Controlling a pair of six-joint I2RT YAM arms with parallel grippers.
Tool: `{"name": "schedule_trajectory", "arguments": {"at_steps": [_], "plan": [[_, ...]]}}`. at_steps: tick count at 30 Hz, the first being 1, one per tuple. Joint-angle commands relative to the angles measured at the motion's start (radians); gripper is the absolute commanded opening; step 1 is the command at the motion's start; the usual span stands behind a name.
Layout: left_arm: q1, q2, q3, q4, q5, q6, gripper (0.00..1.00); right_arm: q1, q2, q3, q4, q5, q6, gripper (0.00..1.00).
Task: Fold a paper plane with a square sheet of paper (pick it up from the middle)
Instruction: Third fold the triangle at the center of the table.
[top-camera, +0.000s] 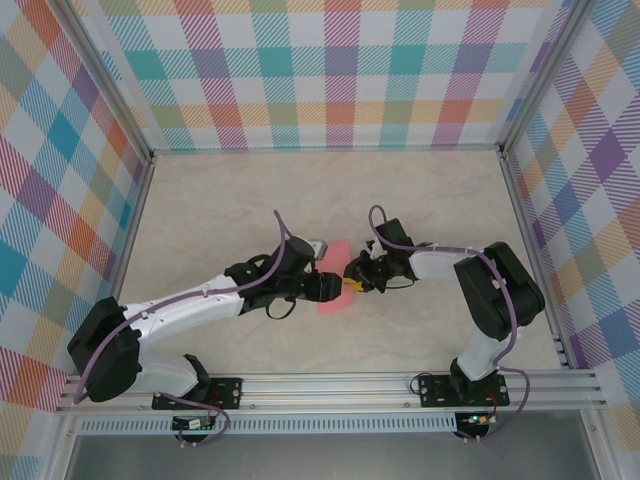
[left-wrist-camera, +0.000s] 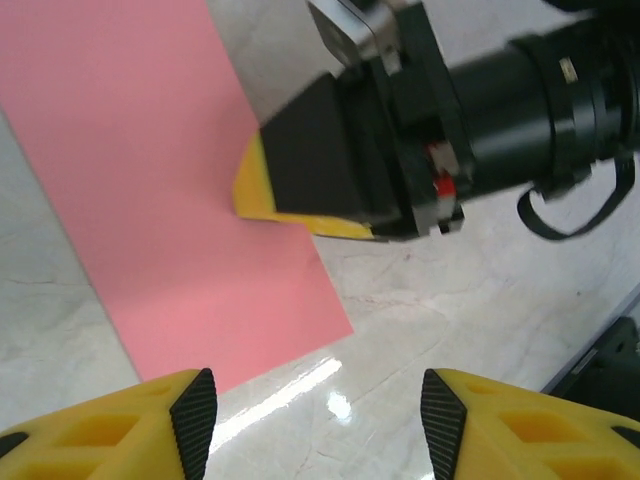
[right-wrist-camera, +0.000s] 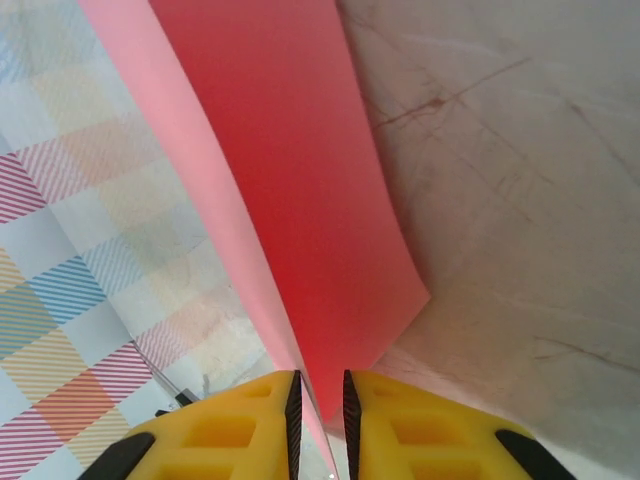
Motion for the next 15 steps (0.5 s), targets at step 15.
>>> {"name": "schedule_trajectory", "arguments": {"at_steps": [15], "plan": [[-0.347, 0.28, 0.184, -0.221, -0.566, 0.104, 0.61, -0.005, -0.033, 0.046, -0.039, -0.043, -0.016, 0.21]]}}
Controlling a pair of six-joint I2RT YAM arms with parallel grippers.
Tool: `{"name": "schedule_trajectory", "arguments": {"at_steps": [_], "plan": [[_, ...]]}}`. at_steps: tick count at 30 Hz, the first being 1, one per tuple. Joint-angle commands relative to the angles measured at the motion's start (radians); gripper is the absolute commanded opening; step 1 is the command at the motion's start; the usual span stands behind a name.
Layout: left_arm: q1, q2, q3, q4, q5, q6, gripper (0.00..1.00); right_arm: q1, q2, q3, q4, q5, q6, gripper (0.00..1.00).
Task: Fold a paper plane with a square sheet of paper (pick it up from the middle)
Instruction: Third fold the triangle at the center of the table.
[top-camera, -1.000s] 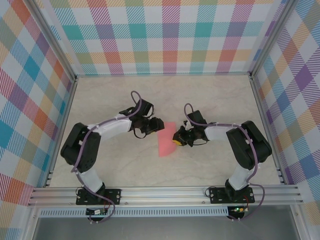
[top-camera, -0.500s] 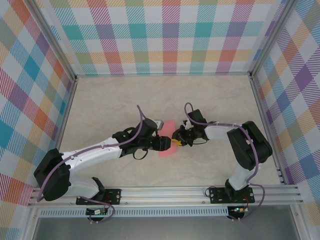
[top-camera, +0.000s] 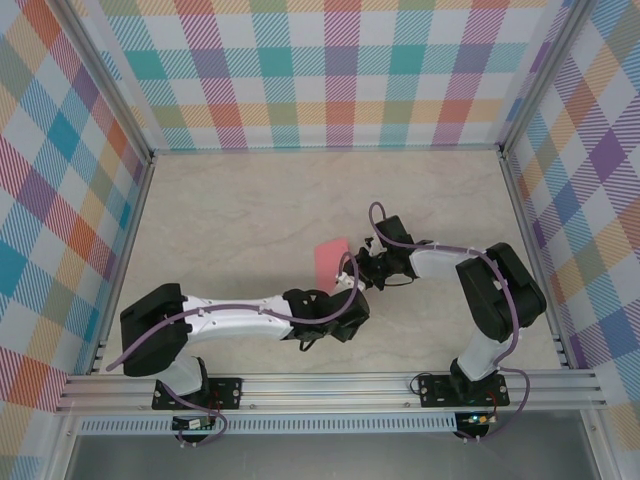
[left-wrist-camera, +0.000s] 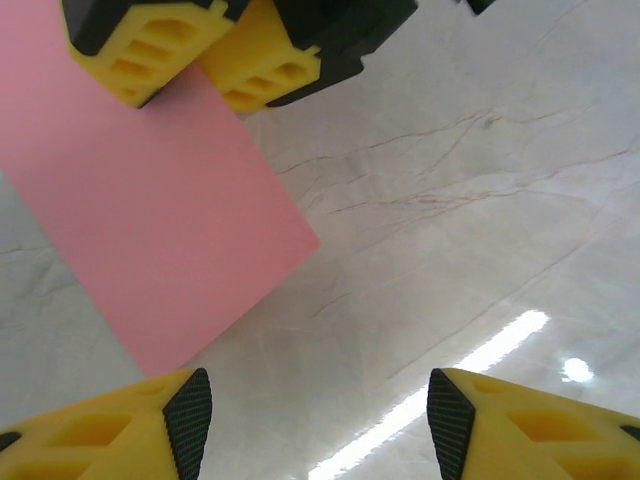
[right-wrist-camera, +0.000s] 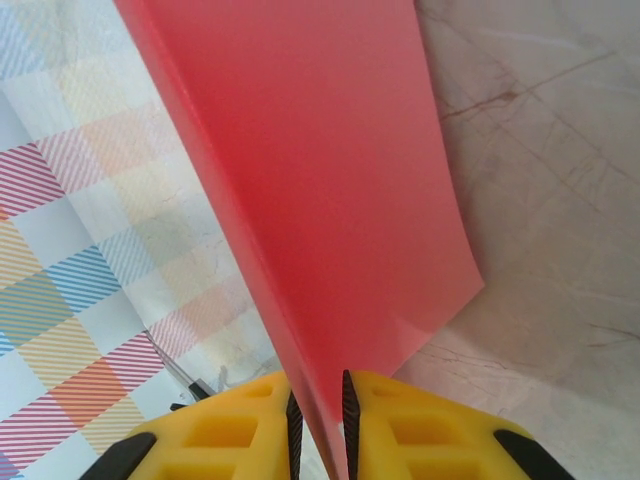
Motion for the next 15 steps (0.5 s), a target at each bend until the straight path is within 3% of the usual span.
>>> {"name": "schedule_trajectory", "arguments": {"at_steps": [1, 11, 15], "plan": [[-0.011, 0.021, 0.043, -0.045, -0.141, 0.024, 0.62, -0.005, -0.023, 0.027, -0.026, -0.028, -0.018, 0.21], [-0.017, 0.114, 0.103, -0.043, -0.128, 0.076, 0.62, -0.006, -0.015, 0.038, -0.044, -0.025, -0.023, 0.21], [-0.018, 0.143, 0.121, -0.069, -0.169, 0.069, 0.61, -0.005, -0.016, 0.038, -0.051, -0.021, -0.026, 0.21]]}}
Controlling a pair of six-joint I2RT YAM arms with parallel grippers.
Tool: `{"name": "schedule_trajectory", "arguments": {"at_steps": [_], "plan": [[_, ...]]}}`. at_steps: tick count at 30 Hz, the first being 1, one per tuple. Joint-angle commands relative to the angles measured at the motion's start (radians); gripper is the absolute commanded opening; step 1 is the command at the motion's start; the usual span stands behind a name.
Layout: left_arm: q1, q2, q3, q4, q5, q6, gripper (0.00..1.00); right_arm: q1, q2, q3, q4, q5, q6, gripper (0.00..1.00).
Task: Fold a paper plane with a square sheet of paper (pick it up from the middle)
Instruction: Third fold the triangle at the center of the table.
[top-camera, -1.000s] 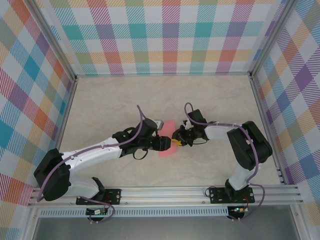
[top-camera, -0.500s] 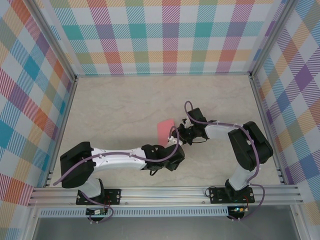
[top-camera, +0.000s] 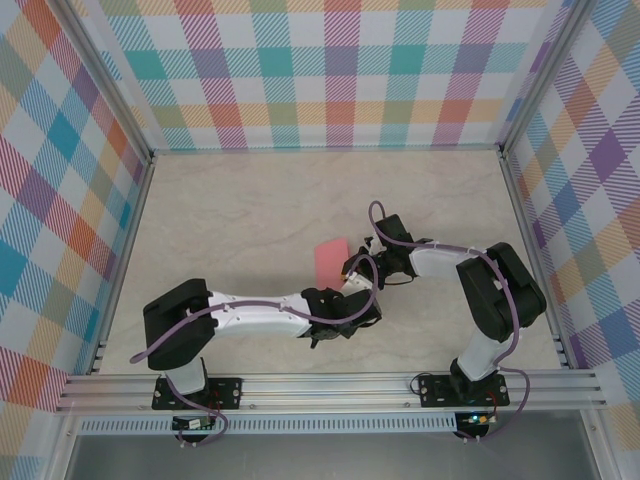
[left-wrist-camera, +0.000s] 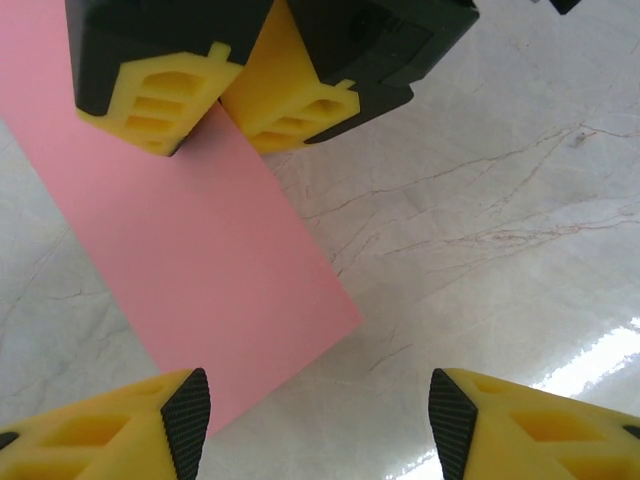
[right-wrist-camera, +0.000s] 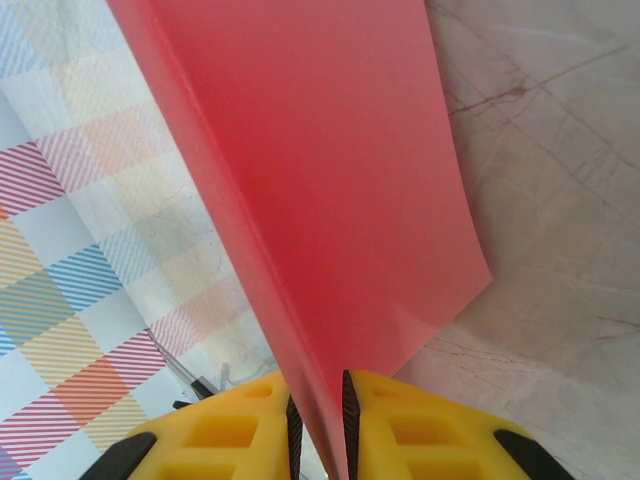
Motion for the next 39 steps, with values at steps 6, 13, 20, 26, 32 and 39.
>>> {"name": "schedule_trajectory", "arguments": {"at_steps": [6, 13, 20, 26, 32, 39], "plan": [[-0.015, 0.038, 0.042, -0.059, -0.118, 0.014, 0.45, -0.006, -0.014, 0.025, -0.027, -0.017, -0.026, 0.21], [-0.015, 0.021, 0.031, -0.064, -0.164, 0.009, 0.25, -0.006, -0.015, 0.032, -0.045, -0.008, -0.032, 0.21], [-0.015, -0.003, 0.014, -0.049, -0.173, 0.004, 0.05, -0.006, -0.019, 0.035, -0.055, -0.004, -0.033, 0.21], [-0.015, -0.036, -0.034, 0.03, -0.06, 0.027, 0.32, -0.006, -0.017, 0.043, -0.05, -0.013, -0.032, 0.2], [-0.015, -0.018, -0.032, 0.056, -0.02, 0.035, 0.54, -0.006, -0.012, 0.048, -0.053, -0.013, -0.034, 0.2], [-0.015, 0.056, 0.018, 0.016, -0.113, 0.015, 0.55, -0.006, -0.004, 0.046, -0.048, -0.015, -0.033, 0.2]]}}
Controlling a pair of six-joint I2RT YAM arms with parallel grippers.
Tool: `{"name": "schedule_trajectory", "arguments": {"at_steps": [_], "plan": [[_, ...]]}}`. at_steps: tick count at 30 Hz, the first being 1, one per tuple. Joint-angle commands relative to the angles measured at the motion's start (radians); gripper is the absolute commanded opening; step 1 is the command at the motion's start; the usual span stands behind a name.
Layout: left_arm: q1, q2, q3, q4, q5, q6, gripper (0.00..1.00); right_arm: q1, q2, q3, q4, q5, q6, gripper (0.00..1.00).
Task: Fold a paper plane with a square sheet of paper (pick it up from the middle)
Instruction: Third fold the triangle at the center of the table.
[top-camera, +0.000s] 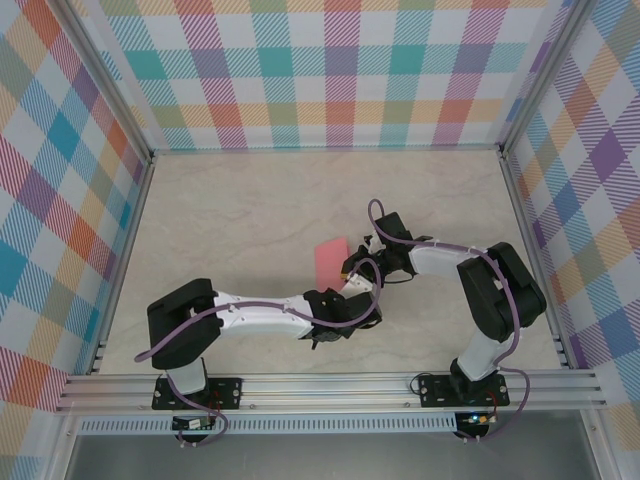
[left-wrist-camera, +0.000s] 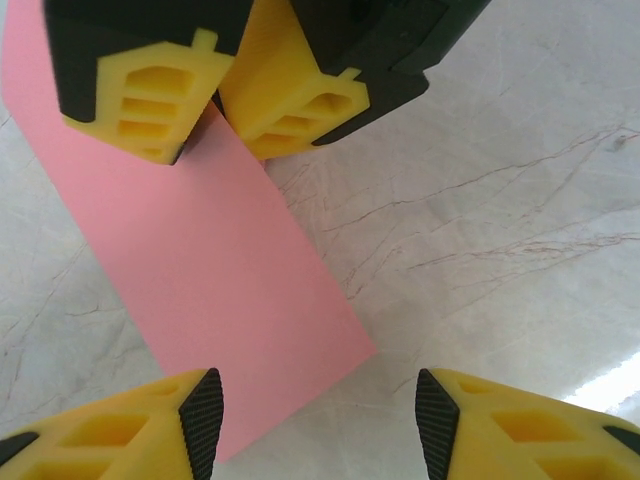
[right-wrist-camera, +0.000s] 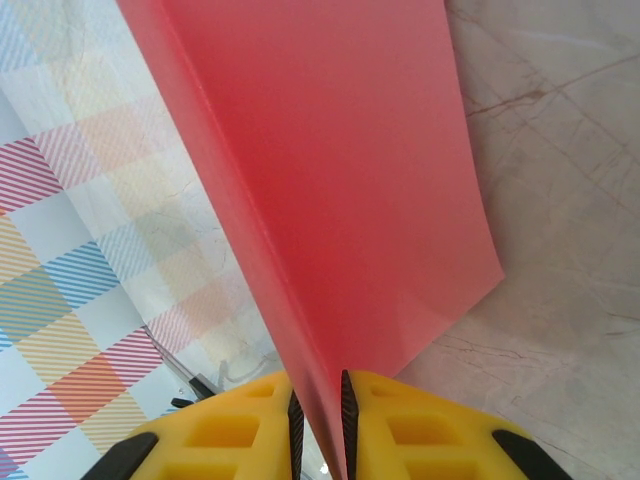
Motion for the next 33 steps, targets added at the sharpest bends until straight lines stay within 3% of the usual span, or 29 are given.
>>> {"name": "schedule_trajectory", "arguments": {"at_steps": [1, 4, 11, 17, 22, 33], "plan": [[-0.011, 0.037, 0.037, -0.023, -0.074, -0.011, 0.54, -0.006, -0.004, 0.02, -0.012, -0.015, -0.015, 0.2], [-0.011, 0.049, 0.042, -0.033, -0.101, -0.018, 0.48, -0.006, -0.007, 0.02, -0.013, -0.016, -0.016, 0.2], [-0.01, -0.005, 0.015, -0.028, -0.127, -0.037, 0.19, -0.006, -0.004, 0.017, -0.022, -0.004, -0.022, 0.2], [-0.006, -0.053, -0.014, -0.022, -0.098, -0.039, 0.01, -0.006, -0.003, 0.012, -0.042, 0.014, -0.034, 0.2], [0.027, -0.085, -0.04, 0.011, -0.009, -0.038, 0.0, -0.006, -0.016, 0.012, -0.063, 0.029, -0.045, 0.21], [0.209, -0.198, -0.156, 0.126, 0.387, -0.03, 0.0, -0.016, -0.104, 0.051, -0.227, 0.169, -0.123, 0.32]]}}
